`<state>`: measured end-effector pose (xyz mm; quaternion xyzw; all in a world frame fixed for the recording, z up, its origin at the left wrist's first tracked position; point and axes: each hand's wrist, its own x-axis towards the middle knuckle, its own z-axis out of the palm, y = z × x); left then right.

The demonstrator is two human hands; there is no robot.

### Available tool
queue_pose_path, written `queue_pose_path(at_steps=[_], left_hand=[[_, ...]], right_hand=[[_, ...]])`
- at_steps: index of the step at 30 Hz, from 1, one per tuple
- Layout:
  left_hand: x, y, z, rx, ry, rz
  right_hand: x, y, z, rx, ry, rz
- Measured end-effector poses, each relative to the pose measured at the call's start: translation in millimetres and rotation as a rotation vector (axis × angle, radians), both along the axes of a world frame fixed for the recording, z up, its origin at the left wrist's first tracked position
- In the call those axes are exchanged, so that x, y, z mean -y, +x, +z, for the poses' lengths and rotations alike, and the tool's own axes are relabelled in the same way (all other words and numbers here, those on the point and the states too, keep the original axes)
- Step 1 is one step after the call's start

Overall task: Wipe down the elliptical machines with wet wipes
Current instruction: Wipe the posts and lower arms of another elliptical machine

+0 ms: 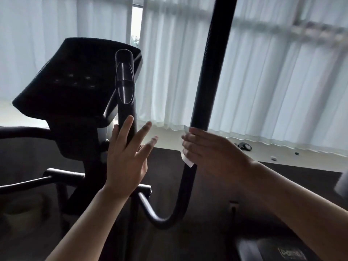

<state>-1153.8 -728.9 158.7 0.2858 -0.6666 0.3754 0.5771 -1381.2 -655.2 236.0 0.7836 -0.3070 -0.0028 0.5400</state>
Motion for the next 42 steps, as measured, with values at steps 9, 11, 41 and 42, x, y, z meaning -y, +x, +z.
queue_pose_path(at_steps=[9,11,41,42], left_hand=[[17,5,-8,0.016,-0.106,-0.148],[17,4,-10,0.007,-0.113,-0.166],[-4,15,-59,-0.078,0.192,-0.107],[-4,17,-60,-0.066,0.19,-0.093]], right_hand=[[-7,2,-118,-0.198,0.153,-0.077],[-11,1,-86,-0.11,0.088,-0.067],[-12,12,-177,-0.147,0.176,-0.183],[-12,11,-175,-0.173,0.182,-0.173]])
